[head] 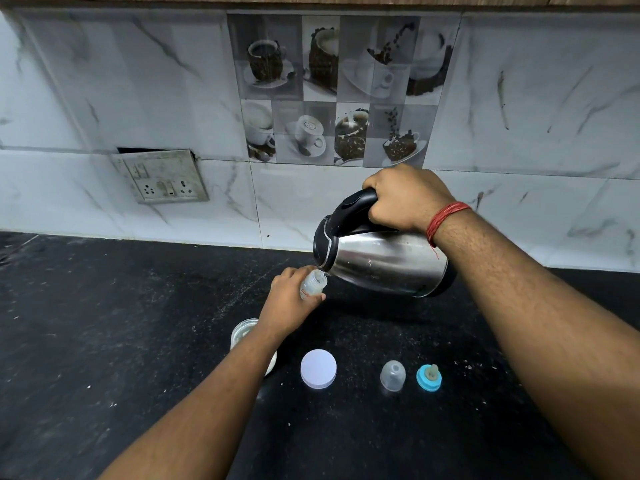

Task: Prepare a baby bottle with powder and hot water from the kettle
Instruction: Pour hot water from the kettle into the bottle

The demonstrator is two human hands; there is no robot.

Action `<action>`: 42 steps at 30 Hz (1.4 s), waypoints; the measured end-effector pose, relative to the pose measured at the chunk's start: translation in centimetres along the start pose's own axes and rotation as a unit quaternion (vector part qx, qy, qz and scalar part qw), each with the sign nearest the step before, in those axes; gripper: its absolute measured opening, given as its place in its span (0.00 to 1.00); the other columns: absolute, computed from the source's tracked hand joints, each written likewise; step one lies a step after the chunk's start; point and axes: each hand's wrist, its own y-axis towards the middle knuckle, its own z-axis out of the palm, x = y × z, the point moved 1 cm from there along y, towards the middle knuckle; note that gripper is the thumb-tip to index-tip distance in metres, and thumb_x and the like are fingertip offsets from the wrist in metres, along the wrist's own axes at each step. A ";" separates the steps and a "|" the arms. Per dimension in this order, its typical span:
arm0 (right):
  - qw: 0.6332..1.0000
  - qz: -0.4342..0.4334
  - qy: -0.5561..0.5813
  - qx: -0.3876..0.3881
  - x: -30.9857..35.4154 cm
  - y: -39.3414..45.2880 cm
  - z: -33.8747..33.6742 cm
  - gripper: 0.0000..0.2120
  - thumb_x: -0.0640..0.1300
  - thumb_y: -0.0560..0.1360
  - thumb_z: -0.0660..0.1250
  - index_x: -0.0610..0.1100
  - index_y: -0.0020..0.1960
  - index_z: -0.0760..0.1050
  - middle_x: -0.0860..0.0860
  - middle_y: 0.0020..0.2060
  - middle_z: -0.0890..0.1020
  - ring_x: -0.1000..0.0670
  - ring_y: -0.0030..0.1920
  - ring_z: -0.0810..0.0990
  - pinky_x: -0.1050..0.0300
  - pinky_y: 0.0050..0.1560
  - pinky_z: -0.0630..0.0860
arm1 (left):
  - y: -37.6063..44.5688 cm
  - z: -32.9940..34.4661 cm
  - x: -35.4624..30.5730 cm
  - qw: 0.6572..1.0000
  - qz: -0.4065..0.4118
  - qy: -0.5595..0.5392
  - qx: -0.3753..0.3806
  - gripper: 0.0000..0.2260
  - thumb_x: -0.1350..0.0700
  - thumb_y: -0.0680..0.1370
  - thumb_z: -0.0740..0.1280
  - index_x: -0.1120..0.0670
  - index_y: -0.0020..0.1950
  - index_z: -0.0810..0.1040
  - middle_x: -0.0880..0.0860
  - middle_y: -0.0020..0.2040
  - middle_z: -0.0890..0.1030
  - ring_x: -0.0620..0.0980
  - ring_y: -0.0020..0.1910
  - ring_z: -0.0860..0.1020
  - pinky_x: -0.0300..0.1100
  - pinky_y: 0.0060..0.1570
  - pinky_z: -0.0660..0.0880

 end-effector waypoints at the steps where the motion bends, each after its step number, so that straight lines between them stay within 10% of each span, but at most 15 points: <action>1: 1.000 -0.004 -0.005 0.001 0.1 0.0 -0.1 0.09 0.42 0.65 0.63 0.50 0.44 0.77 0.53 0.35 0.76 0.45 0.40 0.74 0.57 0.35 0.67 | 0.0 0.1 0.0 1.000 0.000 -0.004 -0.001 0.27 0.50 0.75 0.76 0.47 0.73 0.74 0.53 0.67 0.75 0.57 0.67 0.71 0.50 0.68 0.68; 42: 1.000 -0.002 -0.027 0.002 0.2 1.0 -1.6 0.15 0.42 0.64 0.63 0.52 0.48 0.80 0.50 0.38 0.81 0.44 0.41 0.78 0.54 0.38 0.74 | 0.5 0.0 -0.7 0.997 -0.010 -0.075 -0.013 0.27 0.50 0.75 0.76 0.48 0.73 0.74 0.49 0.62 0.75 0.51 0.64 0.74 0.45 0.65 0.70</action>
